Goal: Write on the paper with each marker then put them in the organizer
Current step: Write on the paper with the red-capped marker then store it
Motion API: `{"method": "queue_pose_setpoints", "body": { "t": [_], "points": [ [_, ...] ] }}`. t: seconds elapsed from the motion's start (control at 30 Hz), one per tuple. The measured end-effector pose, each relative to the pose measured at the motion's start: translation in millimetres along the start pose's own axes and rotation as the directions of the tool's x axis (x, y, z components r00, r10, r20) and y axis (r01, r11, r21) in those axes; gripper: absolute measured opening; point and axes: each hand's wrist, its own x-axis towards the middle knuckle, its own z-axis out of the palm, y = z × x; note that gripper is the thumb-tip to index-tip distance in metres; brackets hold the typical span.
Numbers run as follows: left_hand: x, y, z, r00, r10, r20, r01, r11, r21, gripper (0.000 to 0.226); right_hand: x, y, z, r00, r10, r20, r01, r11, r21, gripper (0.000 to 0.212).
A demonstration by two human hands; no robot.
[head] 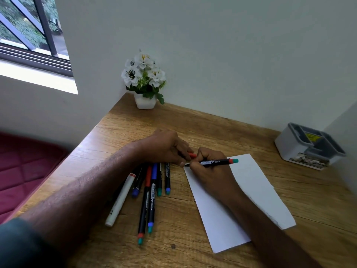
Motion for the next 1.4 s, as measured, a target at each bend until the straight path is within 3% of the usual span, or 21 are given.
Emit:
{"method": "queue_pose_setpoints", "body": {
  "t": [1.4],
  "points": [
    [0.0, -1.1, -0.5, 1.000, 0.018, 0.008, -0.018, 1.000, 0.015, 0.027, -1.7, 1.5, -2.3, 0.999, -0.017, -0.040, 0.019, 0.999, 0.027, 0.040]
  ]
}}
